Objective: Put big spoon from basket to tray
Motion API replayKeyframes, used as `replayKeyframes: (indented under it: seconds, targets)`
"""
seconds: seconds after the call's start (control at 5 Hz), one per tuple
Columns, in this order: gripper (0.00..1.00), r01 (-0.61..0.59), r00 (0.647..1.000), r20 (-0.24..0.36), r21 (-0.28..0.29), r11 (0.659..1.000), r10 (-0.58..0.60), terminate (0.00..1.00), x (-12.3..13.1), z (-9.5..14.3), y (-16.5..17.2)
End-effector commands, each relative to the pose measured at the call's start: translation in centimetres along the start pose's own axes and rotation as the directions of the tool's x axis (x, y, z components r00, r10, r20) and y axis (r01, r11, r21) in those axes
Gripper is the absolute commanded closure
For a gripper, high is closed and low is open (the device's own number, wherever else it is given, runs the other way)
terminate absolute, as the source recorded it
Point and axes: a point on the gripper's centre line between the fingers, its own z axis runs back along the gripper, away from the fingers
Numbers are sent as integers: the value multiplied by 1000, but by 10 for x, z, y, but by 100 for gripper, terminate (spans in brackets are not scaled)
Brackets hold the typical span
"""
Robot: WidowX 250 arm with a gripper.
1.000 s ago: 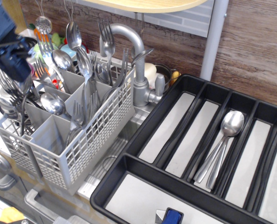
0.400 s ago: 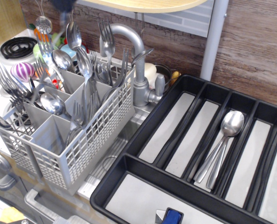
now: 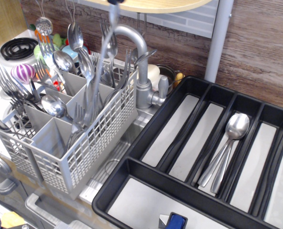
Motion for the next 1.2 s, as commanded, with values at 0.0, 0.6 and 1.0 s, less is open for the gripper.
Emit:
replayKeyframes:
  seconds: [0.0,0.6,1.0]
  targets:
    - [100,-98,994,-71,-189,977,86,0,-7,-3,-36]
    - [100,-32,998,-61,-381,924,9,0,-48,-65,-91]
    - [100,42,997,-34,-522,852,-70,0,-55,-99,-101]
